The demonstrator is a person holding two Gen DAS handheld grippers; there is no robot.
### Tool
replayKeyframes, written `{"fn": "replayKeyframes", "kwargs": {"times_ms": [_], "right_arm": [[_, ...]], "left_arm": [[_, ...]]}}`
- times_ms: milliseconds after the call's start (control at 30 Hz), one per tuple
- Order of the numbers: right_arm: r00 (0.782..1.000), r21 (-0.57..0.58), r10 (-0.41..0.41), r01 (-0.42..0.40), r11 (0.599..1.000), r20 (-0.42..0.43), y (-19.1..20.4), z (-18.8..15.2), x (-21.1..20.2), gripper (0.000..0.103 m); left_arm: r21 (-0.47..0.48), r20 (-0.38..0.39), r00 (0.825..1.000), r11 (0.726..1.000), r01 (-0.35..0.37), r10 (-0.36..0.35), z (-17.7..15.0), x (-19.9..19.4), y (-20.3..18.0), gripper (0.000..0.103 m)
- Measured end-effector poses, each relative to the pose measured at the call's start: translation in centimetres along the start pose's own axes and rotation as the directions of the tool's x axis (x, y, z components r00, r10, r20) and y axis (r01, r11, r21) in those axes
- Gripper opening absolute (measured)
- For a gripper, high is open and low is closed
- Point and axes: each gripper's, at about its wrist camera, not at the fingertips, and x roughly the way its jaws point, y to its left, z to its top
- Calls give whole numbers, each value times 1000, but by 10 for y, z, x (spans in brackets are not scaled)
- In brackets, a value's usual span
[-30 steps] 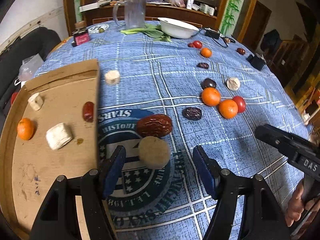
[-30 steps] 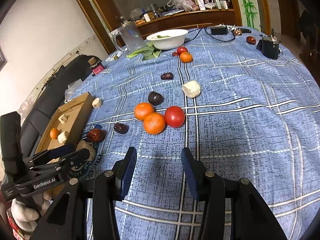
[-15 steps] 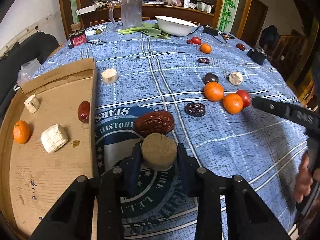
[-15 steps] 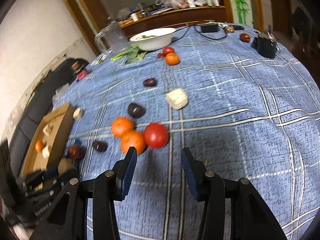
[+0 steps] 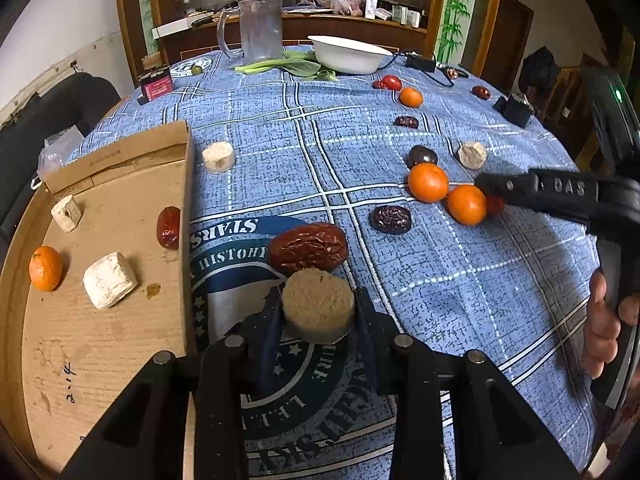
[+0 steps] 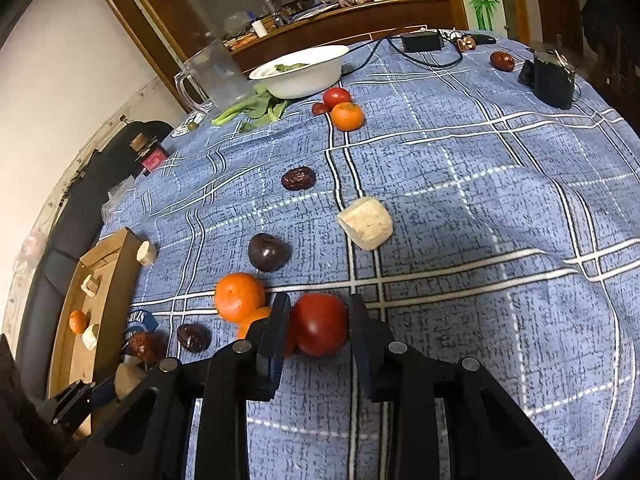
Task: Organize fruits
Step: 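Carry the bun and tomato into the cardboard box and release both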
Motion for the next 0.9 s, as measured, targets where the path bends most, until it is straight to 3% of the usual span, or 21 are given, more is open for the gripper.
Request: {"fn": "replayKeyframes", "kwargs": {"times_ms": [400, 633, 900], "right_arm": [[997, 41, 56, -58, 997, 48, -11, -29, -53, 31], [993, -2, 84, -84, 996, 79, 8, -36, -80, 31], [988, -77, 137, -131, 988, 75, 52, -47, -95, 31]], "left_arm": [[-80, 59, 990, 988, 133, -129, -16, -37, 0, 33], [-115, 107, 986, 983, 142, -130, -26, -67, 11, 33], [-254, 159, 985, 961, 112, -73, -47, -97, 70, 33]]}}
